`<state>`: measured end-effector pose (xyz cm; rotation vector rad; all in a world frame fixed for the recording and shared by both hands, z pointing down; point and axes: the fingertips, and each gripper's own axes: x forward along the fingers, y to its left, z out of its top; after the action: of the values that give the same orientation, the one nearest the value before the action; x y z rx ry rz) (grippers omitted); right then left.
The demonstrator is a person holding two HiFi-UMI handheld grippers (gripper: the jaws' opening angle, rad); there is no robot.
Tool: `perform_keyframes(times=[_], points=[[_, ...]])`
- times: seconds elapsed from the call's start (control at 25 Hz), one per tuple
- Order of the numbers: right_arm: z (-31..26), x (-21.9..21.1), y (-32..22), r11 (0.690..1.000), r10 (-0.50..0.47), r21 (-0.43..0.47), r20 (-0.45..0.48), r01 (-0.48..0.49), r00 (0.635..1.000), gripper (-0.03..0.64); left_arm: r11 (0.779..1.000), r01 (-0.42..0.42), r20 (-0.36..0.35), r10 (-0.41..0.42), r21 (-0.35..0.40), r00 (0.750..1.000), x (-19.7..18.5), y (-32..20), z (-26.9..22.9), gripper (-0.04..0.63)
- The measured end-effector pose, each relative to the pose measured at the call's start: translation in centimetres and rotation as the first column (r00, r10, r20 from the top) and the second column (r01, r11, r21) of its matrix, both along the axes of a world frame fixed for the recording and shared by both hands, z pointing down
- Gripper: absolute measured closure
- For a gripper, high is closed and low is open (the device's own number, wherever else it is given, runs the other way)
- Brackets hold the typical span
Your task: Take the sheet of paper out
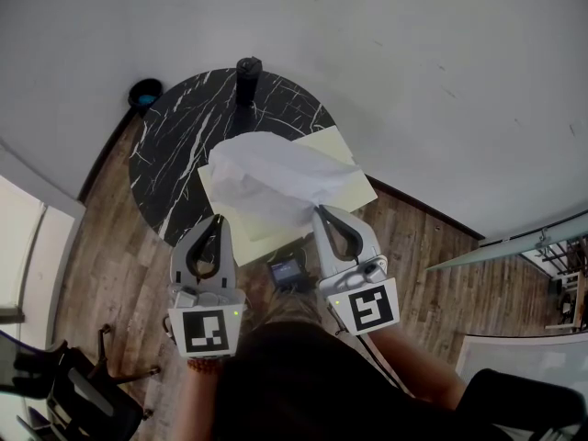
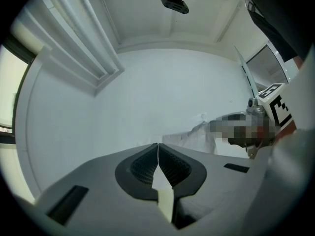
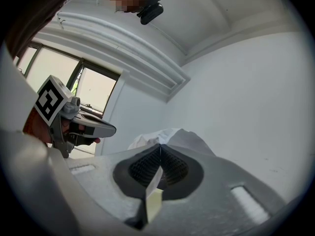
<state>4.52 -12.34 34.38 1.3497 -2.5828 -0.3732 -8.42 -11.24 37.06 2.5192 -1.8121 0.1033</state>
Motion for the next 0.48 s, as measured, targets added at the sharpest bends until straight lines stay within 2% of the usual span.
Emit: perform_keyframes(times=[0.48], points=[[0.06,0.21,0.09,1.000,0.003,-0.001,-0.013,-0.003,1.000,0.620,1.000,-0.006,-0.001,0.006,-0.004,1.000,0.17,0.09,0.06,0.591]])
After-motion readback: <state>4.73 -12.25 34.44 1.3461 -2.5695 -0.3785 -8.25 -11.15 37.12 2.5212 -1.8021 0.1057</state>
